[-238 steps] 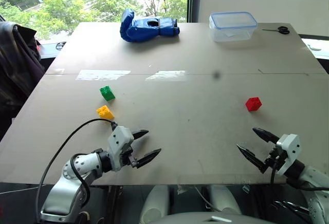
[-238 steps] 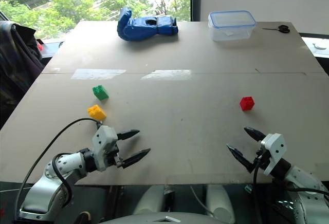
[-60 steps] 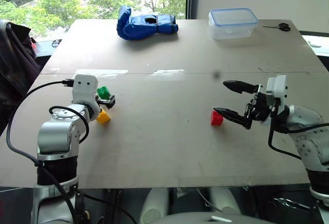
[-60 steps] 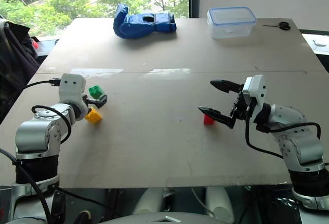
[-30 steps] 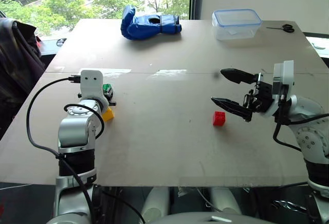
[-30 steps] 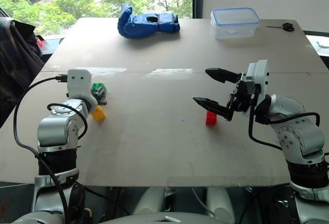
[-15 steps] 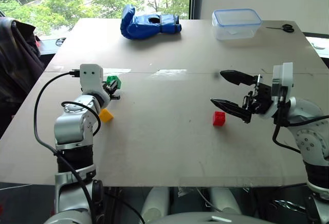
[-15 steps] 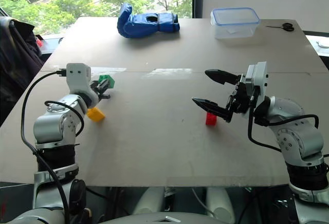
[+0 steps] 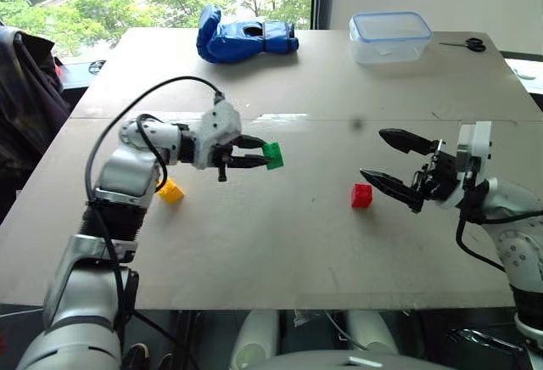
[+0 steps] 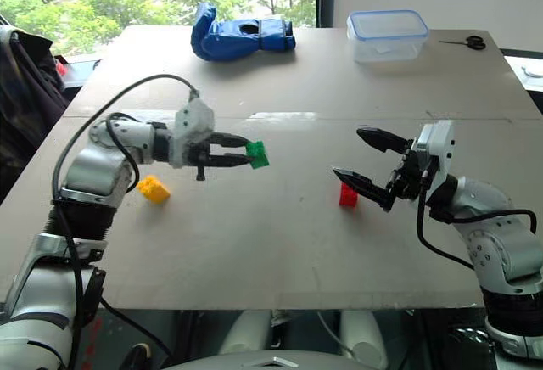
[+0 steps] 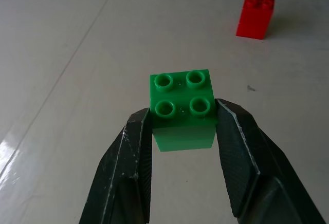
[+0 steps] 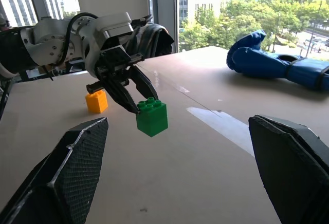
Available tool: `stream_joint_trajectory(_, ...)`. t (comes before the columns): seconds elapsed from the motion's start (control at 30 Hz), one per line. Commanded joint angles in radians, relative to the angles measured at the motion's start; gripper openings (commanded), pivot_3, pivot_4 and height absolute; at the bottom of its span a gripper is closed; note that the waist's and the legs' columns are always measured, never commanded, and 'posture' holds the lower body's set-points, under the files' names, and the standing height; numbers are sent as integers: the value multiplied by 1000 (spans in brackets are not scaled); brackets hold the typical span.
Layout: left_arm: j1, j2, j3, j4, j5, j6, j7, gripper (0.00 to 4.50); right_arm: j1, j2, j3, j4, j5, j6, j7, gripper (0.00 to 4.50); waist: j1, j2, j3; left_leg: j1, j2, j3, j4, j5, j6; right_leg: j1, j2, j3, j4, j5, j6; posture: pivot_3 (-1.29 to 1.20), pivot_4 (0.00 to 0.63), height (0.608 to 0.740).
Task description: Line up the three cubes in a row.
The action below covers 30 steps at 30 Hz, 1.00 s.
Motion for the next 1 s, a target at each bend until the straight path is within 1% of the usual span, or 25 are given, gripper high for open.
stream_joint_trajectory(0.03, -45, -40, -52, -7, 47, -114, -41, 1178, 95, -42, -74, -52, -16, -43, 32, 4500, 0, 0, 0, 0, 0, 0, 0, 0, 1, 0, 0, 0, 0, 0, 0, 0, 150, 740)
stream_joint_trajectory(0.1, -55, -93, -94, -10, 70, -120, -33, 1178, 161, -66, -107, -70, -8, -50, 57, 4500, 2, 0, 0, 0, 0, 0, 1, -2, 3, 0, 0, 0, 1, 0, 0, 0, 150, 740)
stream_joint_trajectory(0.17, -66, -119, -131, -9, 111, -113, -22, 1178, 194, -76, -132, -80, 12, -50, 67, 4500, -4, 0, 0, 0, 0, 0, 4, -3, 6, 1, 1, 1, 2, 0, 0, 0, 150, 740)
stream_joint_trajectory(0.23, -80, -122, -167, -10, 162, -80, -9, 1178, 201, -77, -142, -79, 13, -56, 67, 4500, -10, 0, 0, 1, 0, 1, 6, -4, 7, 1, 1, 2, 4, 0, 0, 0, 150, 740)
stream_joint_trajectory(0.3, -86, -121, -192, -30, 181, -44, -16, 1178, 209, -79, -150, -76, 16, -61, 75, 4500, -11, 0, 0, 1, 1, 1, 7, -4, 7, 2, 3, 3, 4, 0, 1, 0, 150, 740)
stream_joint_trajectory(0.4, -94, -151, -188, -36, 194, 23, 38, 1178, 221, -84, -150, -80, 16, -70, 103, 4500, -5, 0, 0, 2, 1, 0, 8, -4, 7, 3, 4, 2, 5, 0, 1, 0, 150, 740)
stream_joint_trajectory(0.53, -69, -140, -195, -60, 199, 45, 33, 1178, 225, -91, -148, -90, 25, -67, 116, 4500, -3, 0, 0, 1, 1, 0, 9, -4, 7, 3, 4, 2, 4, 0, 1, 0, 150, 740)
stream_joint_trajectory(0.8, -46, -140, -196, -127, 200, 135, 49, 1178, 231, -132, -137, -63, -17, -64, 130, 4500, -1, 0, 0, 1, 1, -1, 9, -4, 7, 3, 4, 2, 4, 0, 1, 0, 150, 740)
stream_joint_trajectory(1.0, -43, -143, -200, -141, 202, 162, 62, 1178, 206, -132, -125, -57, -14, -58, 123, 4500, -1, 0, 0, 1, 1, -1, 9, -4, 7, 3, 4, 2, 4, 0, 1, 0, 150, 740)
